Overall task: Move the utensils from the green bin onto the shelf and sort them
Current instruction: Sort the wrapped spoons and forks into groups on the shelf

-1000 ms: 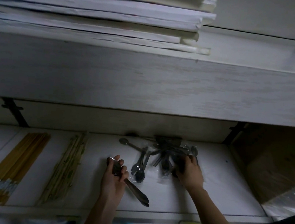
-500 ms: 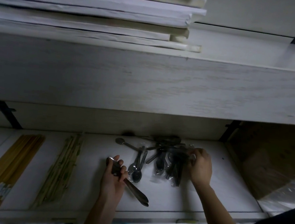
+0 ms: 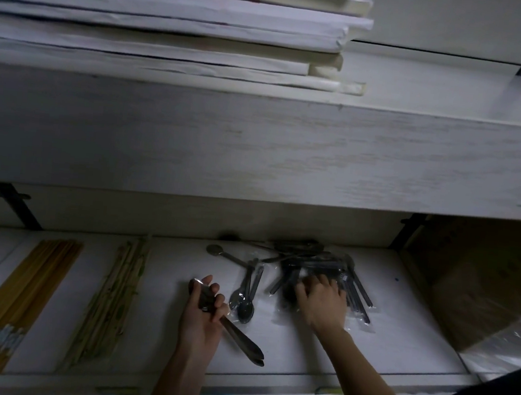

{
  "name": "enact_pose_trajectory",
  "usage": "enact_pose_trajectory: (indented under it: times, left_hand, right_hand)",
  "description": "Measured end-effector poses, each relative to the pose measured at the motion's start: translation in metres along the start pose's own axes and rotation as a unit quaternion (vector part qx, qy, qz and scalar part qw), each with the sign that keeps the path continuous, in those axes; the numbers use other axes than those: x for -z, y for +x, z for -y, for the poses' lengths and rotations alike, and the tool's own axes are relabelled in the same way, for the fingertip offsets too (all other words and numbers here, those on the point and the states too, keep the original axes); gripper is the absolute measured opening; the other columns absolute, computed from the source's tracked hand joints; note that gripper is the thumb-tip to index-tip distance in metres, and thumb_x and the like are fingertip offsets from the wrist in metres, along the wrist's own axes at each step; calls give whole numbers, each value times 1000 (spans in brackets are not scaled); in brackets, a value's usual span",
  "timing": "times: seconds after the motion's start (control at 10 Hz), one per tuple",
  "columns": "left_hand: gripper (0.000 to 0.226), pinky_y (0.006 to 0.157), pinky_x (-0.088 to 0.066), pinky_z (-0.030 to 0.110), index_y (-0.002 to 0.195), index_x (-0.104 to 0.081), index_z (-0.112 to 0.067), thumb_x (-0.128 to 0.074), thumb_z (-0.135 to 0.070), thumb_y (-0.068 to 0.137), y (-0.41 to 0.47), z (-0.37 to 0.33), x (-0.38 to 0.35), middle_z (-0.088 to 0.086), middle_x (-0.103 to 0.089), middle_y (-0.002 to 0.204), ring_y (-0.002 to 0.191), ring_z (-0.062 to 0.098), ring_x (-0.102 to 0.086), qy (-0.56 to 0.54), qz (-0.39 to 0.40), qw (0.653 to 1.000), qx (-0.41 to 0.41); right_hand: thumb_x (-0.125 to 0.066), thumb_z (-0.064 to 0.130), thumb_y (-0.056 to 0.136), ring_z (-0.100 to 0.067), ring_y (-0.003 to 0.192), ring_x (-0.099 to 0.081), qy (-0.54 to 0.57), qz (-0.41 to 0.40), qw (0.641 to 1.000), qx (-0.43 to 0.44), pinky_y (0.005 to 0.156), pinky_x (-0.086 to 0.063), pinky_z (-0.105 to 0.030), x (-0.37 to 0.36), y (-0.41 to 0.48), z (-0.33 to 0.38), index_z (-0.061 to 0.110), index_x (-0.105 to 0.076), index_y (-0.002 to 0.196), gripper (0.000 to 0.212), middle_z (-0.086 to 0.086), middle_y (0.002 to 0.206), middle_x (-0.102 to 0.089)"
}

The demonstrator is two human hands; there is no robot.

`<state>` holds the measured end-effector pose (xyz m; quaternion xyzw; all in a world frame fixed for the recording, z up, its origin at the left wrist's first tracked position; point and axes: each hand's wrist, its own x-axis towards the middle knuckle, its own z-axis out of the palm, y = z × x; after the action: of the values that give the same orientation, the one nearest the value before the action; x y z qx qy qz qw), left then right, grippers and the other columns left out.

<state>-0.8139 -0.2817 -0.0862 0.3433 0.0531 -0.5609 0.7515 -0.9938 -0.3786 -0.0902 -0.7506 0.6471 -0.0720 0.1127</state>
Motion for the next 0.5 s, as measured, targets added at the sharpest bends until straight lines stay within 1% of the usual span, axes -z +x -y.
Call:
enact_pose_trajectory:
  times: [0.1,0.2,0.3,0.4,0.5]
  left_hand:
    - [28,29,-24,13,87,-52,-13,-34,-29,100,0,-1,0,1,-42,71,37,5,-39,-4,1,1000,1]
    - [28,30,-25,13,87,-52,-13,-35,-30,100,1,-2,1,1,-43,71,38,5,-40,-3,1,1000,0]
    - [28,29,-25,13,87,-52,-13,-34,-29,100,1,-3,3,1,-42,71,37,5,-40,-1,0,1000,-4]
    - [28,29,-25,13,87,-52,-13,-34,-30,100,2,-3,4,1,-43,70,37,5,-39,3,-3,1000,-4]
    - [28,28,-24,13,87,-53,-13,-35,-30,100,3,-1,3,1,-43,70,36,5,-39,1,-6,1000,1]
  right_hand:
    - [-43,61,88,-25,120,-49,12,40,999,-11,100,-39,-36,-2,2,13,17,-52,123,57,-6,126,-56]
    - [-54,43,90,-27,109,-60,81,110,990,-47,88,-49,-35,-4,7,17,14,-49,122,43,-9,119,-62]
    - [-57,29,92,-27,102,-64,205,113,969,-77,89,-52,-40,-4,12,14,9,-57,114,29,-12,114,-66]
    - [-56,17,92,-25,99,-63,263,79,959,-76,82,-48,-30,-3,15,6,6,-63,104,18,-11,107,-68]
    - [-56,10,91,-17,86,-59,346,109,928,-87,69,-46,-20,-4,14,0,7,-62,100,10,-9,99,-63]
